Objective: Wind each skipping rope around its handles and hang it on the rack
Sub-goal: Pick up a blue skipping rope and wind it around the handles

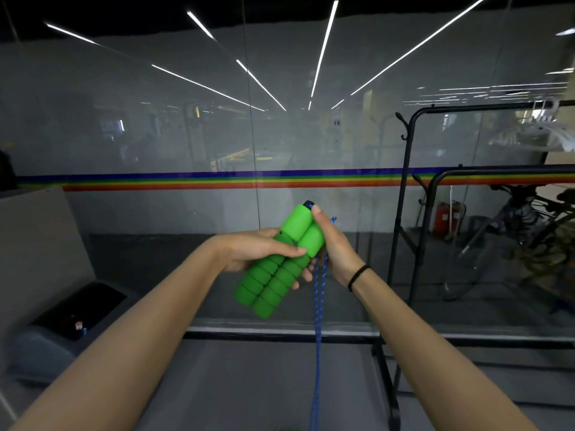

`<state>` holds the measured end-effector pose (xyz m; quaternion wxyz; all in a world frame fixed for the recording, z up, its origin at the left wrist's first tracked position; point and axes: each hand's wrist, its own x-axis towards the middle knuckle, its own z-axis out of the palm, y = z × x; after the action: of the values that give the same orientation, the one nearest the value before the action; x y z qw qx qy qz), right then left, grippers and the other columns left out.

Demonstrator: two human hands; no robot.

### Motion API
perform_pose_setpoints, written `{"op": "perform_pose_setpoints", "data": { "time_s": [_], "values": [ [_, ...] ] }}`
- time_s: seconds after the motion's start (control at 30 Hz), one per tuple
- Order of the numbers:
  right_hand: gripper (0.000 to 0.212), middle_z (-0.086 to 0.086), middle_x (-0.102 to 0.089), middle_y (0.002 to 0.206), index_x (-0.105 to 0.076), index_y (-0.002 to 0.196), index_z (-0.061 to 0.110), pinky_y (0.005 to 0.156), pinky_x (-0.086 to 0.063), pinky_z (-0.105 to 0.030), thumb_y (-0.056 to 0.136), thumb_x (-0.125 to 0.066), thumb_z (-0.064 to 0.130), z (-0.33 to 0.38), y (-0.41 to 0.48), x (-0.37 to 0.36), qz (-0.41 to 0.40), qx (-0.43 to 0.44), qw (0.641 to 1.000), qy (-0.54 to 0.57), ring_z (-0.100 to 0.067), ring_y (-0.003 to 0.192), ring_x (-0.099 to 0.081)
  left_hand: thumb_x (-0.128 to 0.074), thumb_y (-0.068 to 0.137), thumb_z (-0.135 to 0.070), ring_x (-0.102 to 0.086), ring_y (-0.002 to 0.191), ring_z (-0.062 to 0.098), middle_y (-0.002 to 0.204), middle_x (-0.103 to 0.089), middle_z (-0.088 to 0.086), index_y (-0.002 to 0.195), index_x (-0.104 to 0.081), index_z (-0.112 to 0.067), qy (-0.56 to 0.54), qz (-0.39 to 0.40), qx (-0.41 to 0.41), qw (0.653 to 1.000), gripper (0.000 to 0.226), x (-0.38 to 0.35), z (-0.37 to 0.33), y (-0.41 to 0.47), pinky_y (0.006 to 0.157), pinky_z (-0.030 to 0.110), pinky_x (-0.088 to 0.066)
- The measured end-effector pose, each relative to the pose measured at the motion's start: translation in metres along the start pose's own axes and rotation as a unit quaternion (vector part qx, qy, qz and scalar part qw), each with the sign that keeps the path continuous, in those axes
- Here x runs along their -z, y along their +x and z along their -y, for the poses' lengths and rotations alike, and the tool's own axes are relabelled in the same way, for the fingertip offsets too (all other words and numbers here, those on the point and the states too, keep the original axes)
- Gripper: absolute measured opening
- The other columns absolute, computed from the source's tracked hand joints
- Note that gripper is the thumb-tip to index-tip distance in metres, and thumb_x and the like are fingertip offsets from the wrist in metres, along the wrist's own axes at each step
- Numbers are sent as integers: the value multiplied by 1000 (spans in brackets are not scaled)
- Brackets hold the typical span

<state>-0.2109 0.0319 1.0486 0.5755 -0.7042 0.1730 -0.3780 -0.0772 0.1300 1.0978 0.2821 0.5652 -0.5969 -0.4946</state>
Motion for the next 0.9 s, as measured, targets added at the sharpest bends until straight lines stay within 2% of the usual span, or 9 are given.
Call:
{"op": "perform_pose_setpoints", "data": {
  "time_s": [0.07,0.17,0.23,0.37,0.5,0.6,0.7,0.8,0.9],
  "values": [
    [73,-5,-43,43,-58,74,7,36,-27,-16,75,-36,76,0,2,1,2,-14,1000,-7,-12,30,-32,-56,90,-17,-68,75,22,91,-71,11,108,-56,-10,-8,-25,-4,1000,19,-2,2,5,69,34,-58],
    [72,4,-37,33,-56,57,14,39,-17,-16,75,-26,77,-2,1,12,36,-42,994,-93,-10,27,-23,-61,85,-5,-67,65,16,79,-72,5,92,-61,-9,15,-44,16,999,8,3,5,6,59,28,-57],
    [65,6,-35,32,-57,51,22,40,-19,-21,78,-23,71,-8,-4,25,63,-54,988,-132,-11,30,-24,-62,84,-1,-67,61,13,72,-72,1,86,-63,-6,29,-44,36,998,6,9,10,3,56,26,-55],
    [41,4,-43,52,-53,77,18,47,-36,-27,97,-28,44,-25,-21,39,62,-61,960,-265,-7,42,-37,-63,83,-3,-66,62,16,76,-71,4,85,-63,-7,-28,-119,18,992,4,24,19,2,56,26,-56],
    [29,-13,-62,96,-53,98,18,83,-45,-37,98,-31,38,-12,-47,22,163,-61,812,-557,-28,92,-60,-65,81,-2,-66,57,15,77,-70,8,85,-63,-5,-1,-177,23,984,5,25,23,11,52,24,-54],
    [32,-21,-58,117,-51,112,8,85,-43,-38,98,-34,30,18,-54,-3,212,-24,719,-662,-37,108,-56,-68,78,-1,-63,58,18,73,-68,9,81,-65,-6,121,-185,13,975,7,8,27,23,55,23,-53],
    [30,-16,-62,109,-57,106,6,78,-44,-35,96,-38,28,44,-43,-12,218,34,672,-707,-33,100,-59,-69,73,-6,-58,61,16,69,-63,7,70,-64,-12,296,-174,-31,939,8,-13,29,32,57,22,-47],
    [30,-8,-63,84,-65,93,9,69,-48,-33,91,-48,34,60,-22,-2,241,59,689,-681,-25,78,-59,-71,74,-17,-55,68,14,74,-59,1,66,-52,-21,395,-152,-35,905,21,-27,30,33,57,20,-40],
    [28,-3,-57,63,-70,79,13,58,-40,-25,80,-66,40,67,-5,12,242,86,748,-612,-13,60,-49,-76,72,-25,-50,64,13,68,-52,-7,73,-49,-23,424,-116,-31,898,27,-27,32,30,54,22,-38]
  ]
}}
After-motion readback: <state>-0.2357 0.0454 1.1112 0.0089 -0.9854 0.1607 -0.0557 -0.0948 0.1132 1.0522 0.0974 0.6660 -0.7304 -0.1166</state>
